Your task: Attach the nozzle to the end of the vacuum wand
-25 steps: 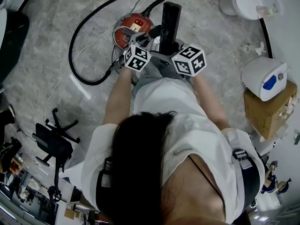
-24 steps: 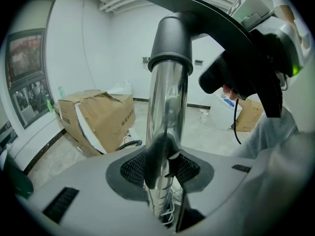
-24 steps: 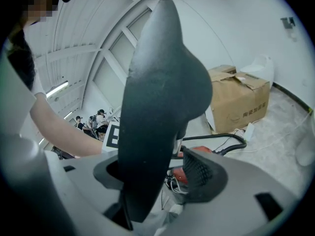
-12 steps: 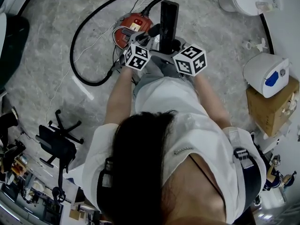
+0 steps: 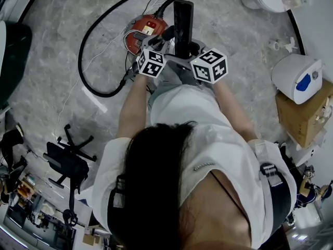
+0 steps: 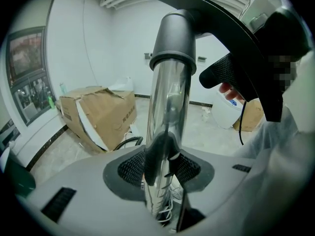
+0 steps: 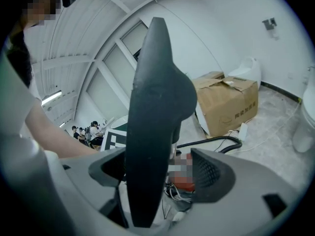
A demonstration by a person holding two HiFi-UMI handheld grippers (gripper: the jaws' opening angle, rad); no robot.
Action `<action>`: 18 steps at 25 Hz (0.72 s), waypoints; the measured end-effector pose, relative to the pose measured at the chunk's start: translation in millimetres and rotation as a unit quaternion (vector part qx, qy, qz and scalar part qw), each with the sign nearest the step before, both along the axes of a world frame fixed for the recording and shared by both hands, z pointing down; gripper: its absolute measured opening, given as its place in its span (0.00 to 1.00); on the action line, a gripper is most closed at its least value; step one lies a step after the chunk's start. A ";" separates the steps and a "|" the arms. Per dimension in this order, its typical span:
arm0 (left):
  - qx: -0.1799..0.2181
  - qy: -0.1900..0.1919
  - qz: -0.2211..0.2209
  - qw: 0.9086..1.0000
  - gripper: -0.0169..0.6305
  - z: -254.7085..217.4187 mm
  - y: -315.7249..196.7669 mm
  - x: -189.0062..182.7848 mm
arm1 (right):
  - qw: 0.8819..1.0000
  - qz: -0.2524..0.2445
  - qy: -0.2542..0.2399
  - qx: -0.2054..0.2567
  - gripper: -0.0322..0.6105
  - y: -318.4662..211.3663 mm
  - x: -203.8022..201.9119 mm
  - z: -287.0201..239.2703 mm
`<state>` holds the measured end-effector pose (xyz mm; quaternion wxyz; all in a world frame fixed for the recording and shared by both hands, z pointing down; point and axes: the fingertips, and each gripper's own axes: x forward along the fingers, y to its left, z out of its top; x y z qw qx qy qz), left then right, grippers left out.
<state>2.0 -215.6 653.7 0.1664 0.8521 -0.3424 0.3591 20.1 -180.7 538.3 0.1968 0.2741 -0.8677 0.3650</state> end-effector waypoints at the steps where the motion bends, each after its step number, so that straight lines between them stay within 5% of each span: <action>1: 0.000 0.002 -0.004 1.000 0.23 -0.4 -0.3 -0.6 | 1.000 0.002 -0.003 -0.003 0.63 -0.3 1.0 0.1; 18: -0.006 0.039 -0.064 0.997 0.40 -24.9 17.6 -40.4 | 0.999 0.027 -0.033 0.012 0.70 -5.5 6.9 -15.9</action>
